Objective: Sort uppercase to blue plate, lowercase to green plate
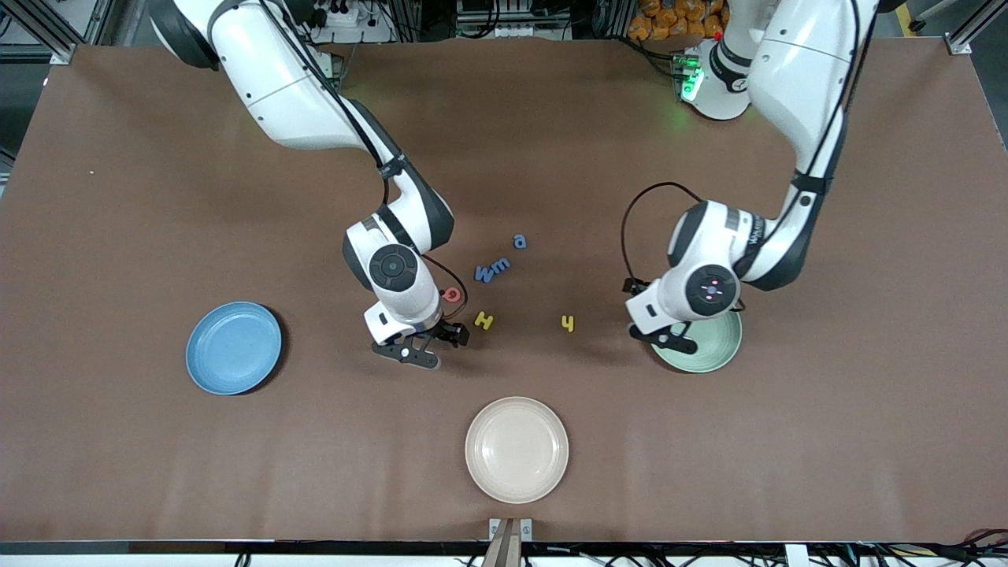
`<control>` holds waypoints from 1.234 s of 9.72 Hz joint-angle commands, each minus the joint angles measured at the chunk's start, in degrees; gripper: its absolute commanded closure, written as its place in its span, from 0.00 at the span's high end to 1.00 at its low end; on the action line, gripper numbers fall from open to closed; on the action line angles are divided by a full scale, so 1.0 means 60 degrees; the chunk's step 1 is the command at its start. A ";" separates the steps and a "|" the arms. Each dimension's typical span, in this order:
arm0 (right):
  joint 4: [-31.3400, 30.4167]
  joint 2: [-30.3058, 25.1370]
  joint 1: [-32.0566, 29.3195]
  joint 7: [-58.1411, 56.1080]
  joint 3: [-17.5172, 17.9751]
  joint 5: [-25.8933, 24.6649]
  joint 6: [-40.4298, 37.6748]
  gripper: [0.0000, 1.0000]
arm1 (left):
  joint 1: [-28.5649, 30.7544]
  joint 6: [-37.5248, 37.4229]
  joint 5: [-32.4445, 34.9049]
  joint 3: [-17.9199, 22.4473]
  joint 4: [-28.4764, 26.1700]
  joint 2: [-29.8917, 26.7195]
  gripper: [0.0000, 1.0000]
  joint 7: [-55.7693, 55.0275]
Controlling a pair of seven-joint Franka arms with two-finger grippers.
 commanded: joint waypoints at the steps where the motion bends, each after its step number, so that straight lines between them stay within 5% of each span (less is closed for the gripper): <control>1: -0.0104 -0.0097 -0.0119 -0.0212 0.0101 0.0079 -0.0035 1.00 | -0.0869 0.0482 -0.0071 0.0079 0.1588 0.1147 1.00 -0.1247; 5: -0.0280 -0.0082 -0.0016 -0.0711 0.0130 0.0093 -0.0079 1.00 | -0.0917 0.2344 -0.0100 0.0079 0.2223 0.1810 1.00 -0.1792; 12: -0.0353 0.0006 0.0028 -0.0696 0.0130 0.0108 0.0285 1.00 | -0.1796 0.2815 0.0090 0.0123 0.2136 0.1999 1.00 -0.3231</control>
